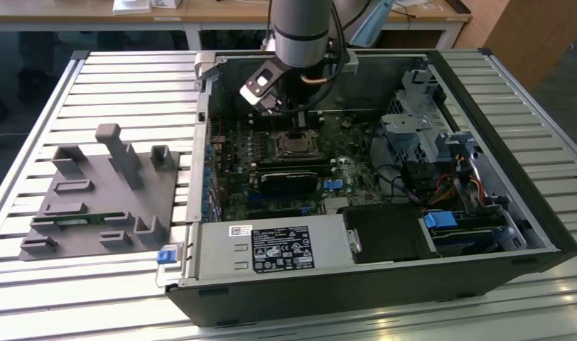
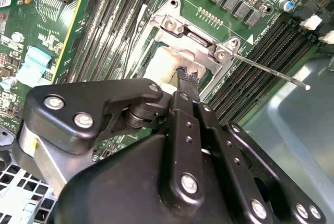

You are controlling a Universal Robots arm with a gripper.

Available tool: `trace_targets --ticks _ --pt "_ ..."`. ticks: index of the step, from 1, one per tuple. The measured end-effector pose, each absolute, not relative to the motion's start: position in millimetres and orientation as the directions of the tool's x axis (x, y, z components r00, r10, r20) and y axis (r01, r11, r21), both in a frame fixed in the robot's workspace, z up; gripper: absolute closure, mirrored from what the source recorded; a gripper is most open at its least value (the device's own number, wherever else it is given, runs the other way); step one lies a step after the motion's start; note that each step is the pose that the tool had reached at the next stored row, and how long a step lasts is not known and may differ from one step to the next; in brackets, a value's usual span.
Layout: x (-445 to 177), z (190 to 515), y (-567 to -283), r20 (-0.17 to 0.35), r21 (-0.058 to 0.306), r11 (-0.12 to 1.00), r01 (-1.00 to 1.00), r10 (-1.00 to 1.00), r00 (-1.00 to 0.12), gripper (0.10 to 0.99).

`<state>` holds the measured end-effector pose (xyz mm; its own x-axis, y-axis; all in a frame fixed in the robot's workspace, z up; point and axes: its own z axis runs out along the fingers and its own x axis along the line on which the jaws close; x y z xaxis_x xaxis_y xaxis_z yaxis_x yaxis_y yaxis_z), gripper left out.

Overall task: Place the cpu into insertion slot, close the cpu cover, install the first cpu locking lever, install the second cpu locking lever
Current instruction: 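Install the first cpu locking lever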

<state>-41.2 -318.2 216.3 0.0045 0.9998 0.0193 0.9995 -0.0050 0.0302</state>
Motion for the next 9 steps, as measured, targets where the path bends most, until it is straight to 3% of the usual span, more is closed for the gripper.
trace_targets --ticks 9 --pt "-41.1 218.4 -318.1 0.020 0.030 -0.005 1.000 1.000 0.004 0.980"
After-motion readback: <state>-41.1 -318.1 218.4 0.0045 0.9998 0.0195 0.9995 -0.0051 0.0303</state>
